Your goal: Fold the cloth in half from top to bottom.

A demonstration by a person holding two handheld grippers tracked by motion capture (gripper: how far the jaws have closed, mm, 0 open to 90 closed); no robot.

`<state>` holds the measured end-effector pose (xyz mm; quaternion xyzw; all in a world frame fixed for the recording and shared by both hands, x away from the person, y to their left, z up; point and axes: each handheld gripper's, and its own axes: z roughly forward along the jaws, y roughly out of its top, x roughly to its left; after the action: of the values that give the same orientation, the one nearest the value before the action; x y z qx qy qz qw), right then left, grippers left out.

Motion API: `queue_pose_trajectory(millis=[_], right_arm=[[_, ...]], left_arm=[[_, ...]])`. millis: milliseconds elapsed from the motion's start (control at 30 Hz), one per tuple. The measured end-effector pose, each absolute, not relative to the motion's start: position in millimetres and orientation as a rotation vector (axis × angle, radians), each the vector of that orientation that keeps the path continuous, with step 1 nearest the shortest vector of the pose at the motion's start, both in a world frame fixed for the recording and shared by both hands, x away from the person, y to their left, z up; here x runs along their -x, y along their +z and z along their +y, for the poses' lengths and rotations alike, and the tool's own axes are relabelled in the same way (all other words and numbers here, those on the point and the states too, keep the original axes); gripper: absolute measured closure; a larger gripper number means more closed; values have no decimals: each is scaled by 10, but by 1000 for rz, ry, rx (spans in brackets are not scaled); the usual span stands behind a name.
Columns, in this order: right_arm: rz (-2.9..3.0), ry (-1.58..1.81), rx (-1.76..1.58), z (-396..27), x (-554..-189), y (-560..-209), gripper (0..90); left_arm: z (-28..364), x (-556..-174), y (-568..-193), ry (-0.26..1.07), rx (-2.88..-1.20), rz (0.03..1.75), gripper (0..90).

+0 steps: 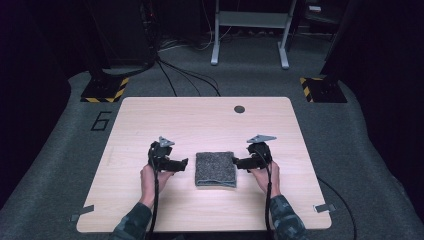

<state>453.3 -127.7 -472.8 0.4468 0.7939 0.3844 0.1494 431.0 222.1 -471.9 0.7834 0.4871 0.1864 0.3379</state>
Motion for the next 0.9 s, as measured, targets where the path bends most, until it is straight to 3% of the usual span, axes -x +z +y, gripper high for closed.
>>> queue_pose_trajectory(millis=[500,767,900], right_arm=[[2164,950,-1329,-2149,-4027,-4963,37],[2148,911,-1420,-2474,-3968,-5188,21],[2120,877,-1435,-2580,-3953,-5281,7]], left_arm=[[3133,-3859,-5058,549,-1966,1455,35],[3297,-3830,-5245,529,-1964,1489,1],[3299,-3789,-5305,596,-1918,1460,1]])
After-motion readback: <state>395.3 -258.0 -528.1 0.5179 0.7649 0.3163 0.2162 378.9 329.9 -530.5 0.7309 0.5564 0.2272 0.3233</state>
